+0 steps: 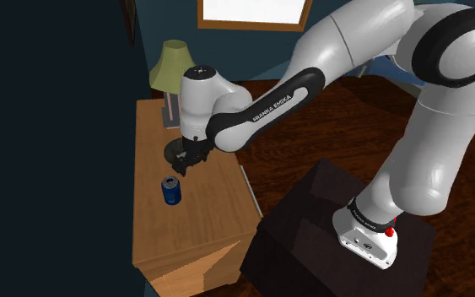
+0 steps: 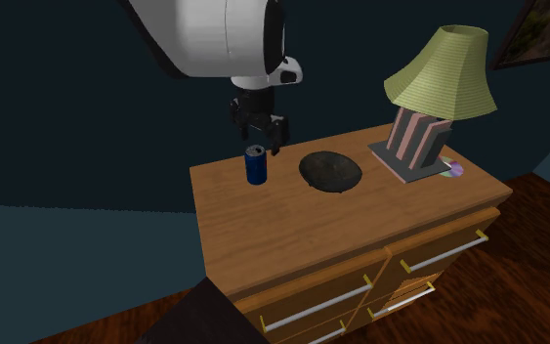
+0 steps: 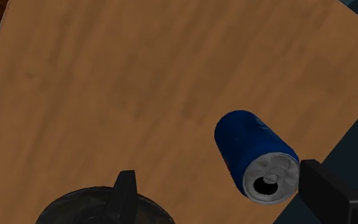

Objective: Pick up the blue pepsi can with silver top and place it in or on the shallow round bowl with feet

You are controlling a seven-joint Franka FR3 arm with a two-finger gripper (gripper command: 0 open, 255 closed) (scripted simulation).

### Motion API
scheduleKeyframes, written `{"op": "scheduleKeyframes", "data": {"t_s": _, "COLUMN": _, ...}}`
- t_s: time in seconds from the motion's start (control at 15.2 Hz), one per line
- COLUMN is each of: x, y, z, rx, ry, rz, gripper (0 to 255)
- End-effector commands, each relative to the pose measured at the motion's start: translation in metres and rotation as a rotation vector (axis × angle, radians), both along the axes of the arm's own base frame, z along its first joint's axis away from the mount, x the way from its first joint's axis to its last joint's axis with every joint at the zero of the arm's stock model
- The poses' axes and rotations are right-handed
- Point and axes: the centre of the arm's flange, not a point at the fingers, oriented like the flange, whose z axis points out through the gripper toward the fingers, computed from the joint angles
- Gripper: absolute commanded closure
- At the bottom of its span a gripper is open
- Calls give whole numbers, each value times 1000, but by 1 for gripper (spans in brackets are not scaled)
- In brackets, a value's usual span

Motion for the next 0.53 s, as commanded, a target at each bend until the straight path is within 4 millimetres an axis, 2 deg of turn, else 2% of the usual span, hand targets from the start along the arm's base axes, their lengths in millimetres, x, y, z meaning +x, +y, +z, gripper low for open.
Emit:
{"op": "scheduleKeyframes", "data": {"t_s": 0.0, "x": 10, "y": 21, "z": -18, "rx": -5, "ry": 0, "rz": 4, "gripper": 0}}
{"op": "scheduleKeyframes", "data": {"t_s": 0.33, "x": 30, "y": 68, "z": -57, "rx": -15, "ry": 2, "rz": 17, "gripper": 0}}
{"op": "scheduleKeyframes", "data": {"t_s": 0.46, "x": 31, "y": 68, "z": -67, "rx": -15, "ry": 2, "rz": 17, "gripper": 0}}
